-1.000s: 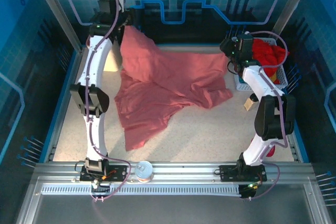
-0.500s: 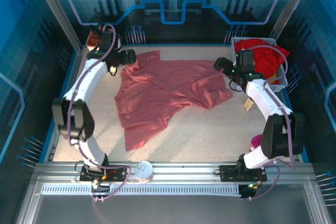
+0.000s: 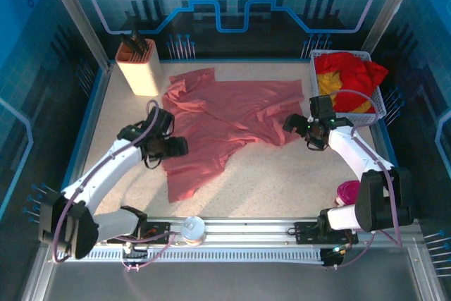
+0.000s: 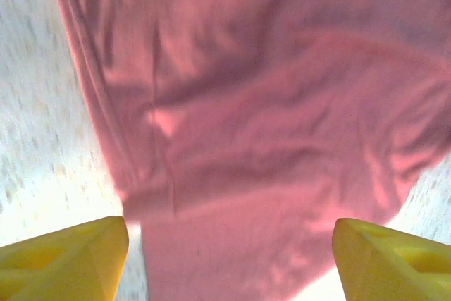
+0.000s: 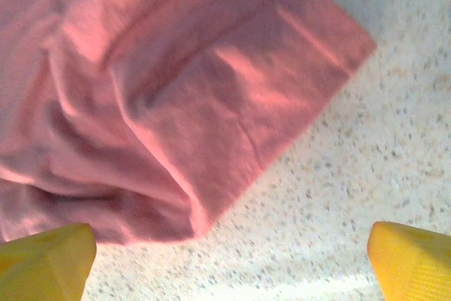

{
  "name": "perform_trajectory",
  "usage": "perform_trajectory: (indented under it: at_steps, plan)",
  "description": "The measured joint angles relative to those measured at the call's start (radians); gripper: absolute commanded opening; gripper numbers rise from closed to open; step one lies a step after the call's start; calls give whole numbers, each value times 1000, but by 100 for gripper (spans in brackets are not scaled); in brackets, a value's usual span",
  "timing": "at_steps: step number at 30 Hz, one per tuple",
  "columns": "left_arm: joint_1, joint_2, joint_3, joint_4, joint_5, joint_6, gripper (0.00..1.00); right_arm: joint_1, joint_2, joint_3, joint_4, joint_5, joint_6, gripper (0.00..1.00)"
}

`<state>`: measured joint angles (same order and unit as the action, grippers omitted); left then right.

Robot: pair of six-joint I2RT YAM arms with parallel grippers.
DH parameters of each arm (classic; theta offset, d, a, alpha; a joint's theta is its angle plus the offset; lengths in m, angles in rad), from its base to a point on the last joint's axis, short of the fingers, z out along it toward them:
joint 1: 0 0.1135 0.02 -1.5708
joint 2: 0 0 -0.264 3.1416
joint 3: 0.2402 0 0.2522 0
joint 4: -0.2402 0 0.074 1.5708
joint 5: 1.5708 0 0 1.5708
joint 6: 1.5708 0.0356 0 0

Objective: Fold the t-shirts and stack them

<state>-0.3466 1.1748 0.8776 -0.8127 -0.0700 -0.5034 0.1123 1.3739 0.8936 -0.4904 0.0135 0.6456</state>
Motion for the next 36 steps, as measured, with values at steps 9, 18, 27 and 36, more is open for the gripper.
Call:
perform_trajectory:
  at_steps: [9, 18, 27, 36]
  plan:
    - [-263, -83, -157, -72, 16, -292, 58, 0, -5, -68, -8, -34, -11, 97]
    - [-378, -79, -293, -84, 37, -494, 62, 0, -10, -68, -7, -48, -11, 95]
    - [-378, -42, -337, -22, 14, -543, 52, 0, -8, -68, -2, -70, -10, 94]
    - [-369, 20, -315, 41, -99, -537, 25, 0, -1, -70, -1, -33, -8, 87]
